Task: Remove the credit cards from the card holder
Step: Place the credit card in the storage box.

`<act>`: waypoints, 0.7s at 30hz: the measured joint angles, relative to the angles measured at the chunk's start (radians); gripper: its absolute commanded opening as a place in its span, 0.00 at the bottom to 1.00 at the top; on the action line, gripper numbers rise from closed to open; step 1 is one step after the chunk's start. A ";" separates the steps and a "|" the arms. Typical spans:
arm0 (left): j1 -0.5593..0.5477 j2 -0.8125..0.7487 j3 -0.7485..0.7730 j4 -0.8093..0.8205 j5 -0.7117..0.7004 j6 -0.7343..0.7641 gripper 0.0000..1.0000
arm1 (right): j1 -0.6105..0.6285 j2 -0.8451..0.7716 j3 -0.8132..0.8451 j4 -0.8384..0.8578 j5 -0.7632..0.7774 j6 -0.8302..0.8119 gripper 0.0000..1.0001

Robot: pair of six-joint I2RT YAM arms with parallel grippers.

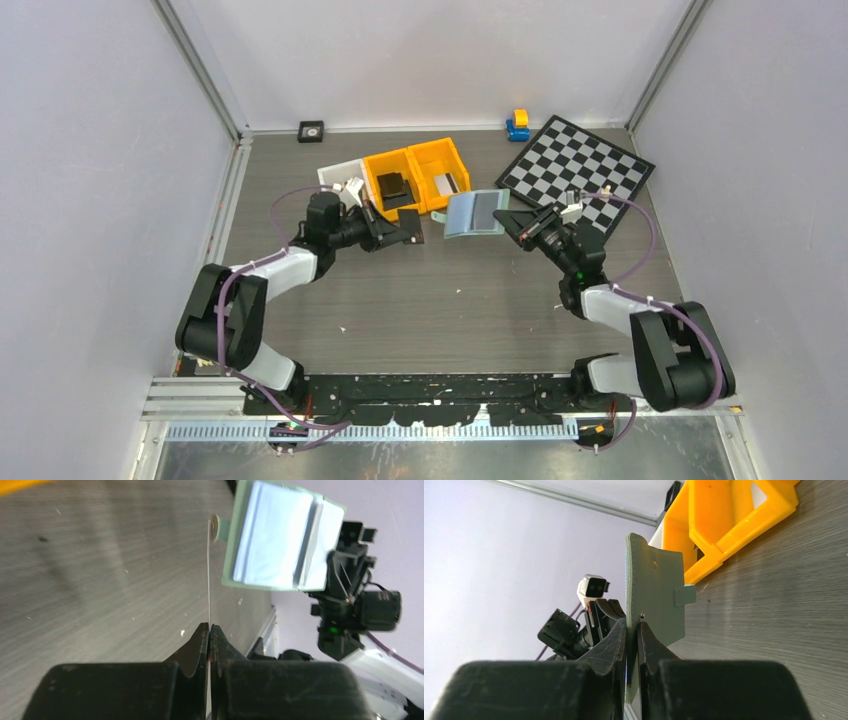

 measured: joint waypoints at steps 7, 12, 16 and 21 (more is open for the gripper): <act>0.001 0.012 0.190 -0.229 -0.141 0.119 0.00 | -0.002 -0.151 -0.011 -0.158 0.064 -0.069 0.00; 0.011 0.107 0.341 -0.310 -0.227 0.162 0.00 | -0.002 -0.187 -0.019 -0.208 0.095 -0.095 0.01; 0.043 0.227 0.447 -0.365 -0.247 0.167 0.00 | -0.002 -0.188 -0.028 -0.224 0.103 -0.098 0.00; 0.074 0.361 0.563 -0.413 -0.250 0.167 0.00 | -0.002 -0.184 -0.029 -0.223 0.105 -0.098 0.00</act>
